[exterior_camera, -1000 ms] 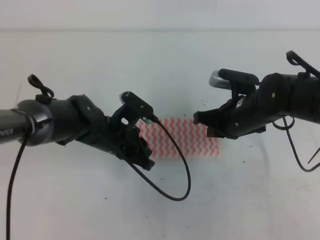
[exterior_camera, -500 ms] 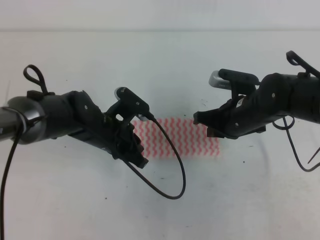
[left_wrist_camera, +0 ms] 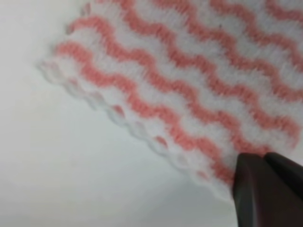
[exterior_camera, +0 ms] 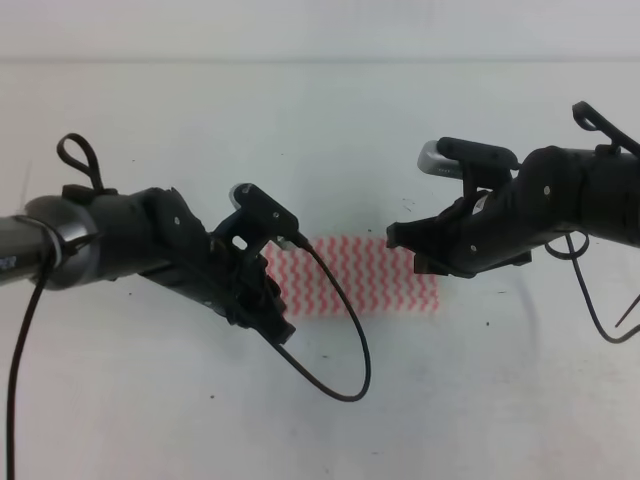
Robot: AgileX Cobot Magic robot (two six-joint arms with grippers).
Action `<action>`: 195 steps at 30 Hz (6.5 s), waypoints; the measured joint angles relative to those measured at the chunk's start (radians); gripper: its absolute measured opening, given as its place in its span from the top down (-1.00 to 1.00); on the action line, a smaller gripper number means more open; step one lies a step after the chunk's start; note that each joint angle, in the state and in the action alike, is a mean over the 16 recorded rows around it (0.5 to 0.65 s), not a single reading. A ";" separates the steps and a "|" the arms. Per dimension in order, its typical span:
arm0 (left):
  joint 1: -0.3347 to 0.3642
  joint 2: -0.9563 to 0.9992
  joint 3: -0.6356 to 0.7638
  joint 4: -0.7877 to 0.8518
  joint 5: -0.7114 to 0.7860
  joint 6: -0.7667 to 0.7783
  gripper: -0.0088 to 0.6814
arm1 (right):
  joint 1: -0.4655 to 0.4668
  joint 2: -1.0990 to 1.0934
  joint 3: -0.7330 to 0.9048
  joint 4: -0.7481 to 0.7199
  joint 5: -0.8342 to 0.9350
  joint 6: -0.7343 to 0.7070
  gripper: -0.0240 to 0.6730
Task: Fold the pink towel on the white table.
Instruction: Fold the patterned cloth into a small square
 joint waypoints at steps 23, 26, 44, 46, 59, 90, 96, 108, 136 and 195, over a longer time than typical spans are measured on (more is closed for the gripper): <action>0.000 -0.056 -0.001 -0.052 -0.205 0.001 0.98 | -0.013 -0.001 -0.016 -0.011 -0.031 -0.008 0.88; 0.000 -0.034 -0.004 -0.082 -0.226 0.003 0.98 | -0.025 0.000 -0.030 -0.014 -0.025 -0.008 0.87; 0.000 0.019 -0.062 -0.231 -0.213 0.052 0.98 | -0.075 0.051 -0.082 -0.014 0.014 -0.007 0.84; 0.000 0.026 -0.065 -0.245 -0.205 0.060 0.98 | -0.075 0.064 -0.082 -0.013 0.014 -0.007 0.84; 0.000 0.081 -0.071 -0.304 -0.187 0.113 0.98 | -0.075 0.128 -0.117 -0.011 0.022 -0.008 0.84; 0.000 0.117 -0.072 -0.317 -0.166 0.139 0.98 | -0.074 0.177 -0.167 0.032 0.192 -0.025 0.84; 0.000 0.119 -0.072 -0.317 -0.164 0.141 0.98 | -0.073 0.177 -0.165 0.076 0.224 -0.055 0.84; 0.000 0.121 -0.072 -0.317 -0.159 0.146 0.98 | -0.073 0.177 -0.163 0.113 0.228 -0.092 0.87; 0.000 0.123 -0.072 -0.315 -0.085 0.229 0.98 | -0.073 0.178 -0.164 0.096 0.158 -0.089 0.94; 0.004 0.079 -0.071 -0.297 -0.047 0.289 0.98 | -0.010 0.126 -0.198 0.299 0.138 -0.275 0.94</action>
